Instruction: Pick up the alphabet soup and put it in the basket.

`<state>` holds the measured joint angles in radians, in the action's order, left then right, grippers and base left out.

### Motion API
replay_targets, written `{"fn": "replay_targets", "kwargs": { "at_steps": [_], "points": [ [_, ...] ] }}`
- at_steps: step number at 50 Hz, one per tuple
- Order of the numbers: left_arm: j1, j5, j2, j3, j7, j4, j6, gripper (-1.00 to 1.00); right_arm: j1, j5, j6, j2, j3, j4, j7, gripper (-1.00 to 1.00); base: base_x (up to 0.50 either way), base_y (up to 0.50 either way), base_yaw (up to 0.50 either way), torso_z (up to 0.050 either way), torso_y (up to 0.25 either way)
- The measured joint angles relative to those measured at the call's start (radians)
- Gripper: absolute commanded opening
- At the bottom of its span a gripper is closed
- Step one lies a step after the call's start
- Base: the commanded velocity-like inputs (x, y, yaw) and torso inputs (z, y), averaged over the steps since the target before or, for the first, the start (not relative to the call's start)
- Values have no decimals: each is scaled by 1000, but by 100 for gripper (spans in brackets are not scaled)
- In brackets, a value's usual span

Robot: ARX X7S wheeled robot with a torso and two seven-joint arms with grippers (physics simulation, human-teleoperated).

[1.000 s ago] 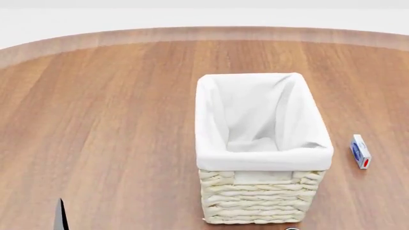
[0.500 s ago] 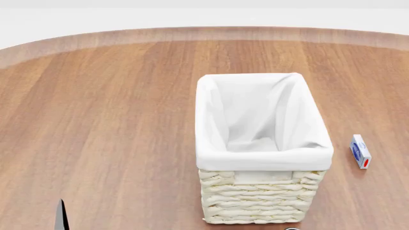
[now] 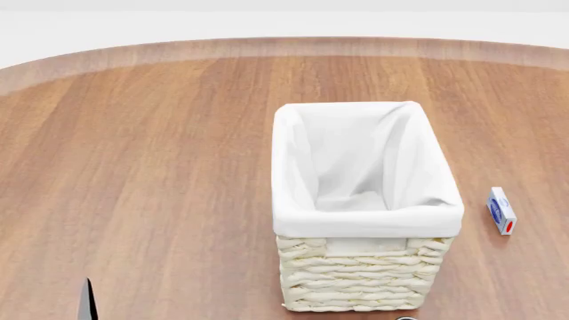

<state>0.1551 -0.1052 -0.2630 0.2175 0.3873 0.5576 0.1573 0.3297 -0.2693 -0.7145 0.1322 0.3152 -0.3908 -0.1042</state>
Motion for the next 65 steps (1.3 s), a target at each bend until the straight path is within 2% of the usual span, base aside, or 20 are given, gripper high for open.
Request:
{"fn": "replay_targets", "kwargs": {
  "at_steps": [52, 53, 65],
  "points": [
    [-3, -21, -27, 20, 31, -9, -14, 100, -156, -2, -116, 5, -11, -368, -12, 100, 0, 0, 0, 0, 0],
    [-3, -21, -28, 21, 32, -9, -14, 100, -159, -3, -117, 4, -12, -372, -13, -100, 0, 0, 0, 0, 0],
    [-6, -25, -33, 26, 37, -11, -15, 100, -170, -37, -129, 2, -18, -385, -31, -100, 0, 0, 0, 0, 0]
  ]
}}
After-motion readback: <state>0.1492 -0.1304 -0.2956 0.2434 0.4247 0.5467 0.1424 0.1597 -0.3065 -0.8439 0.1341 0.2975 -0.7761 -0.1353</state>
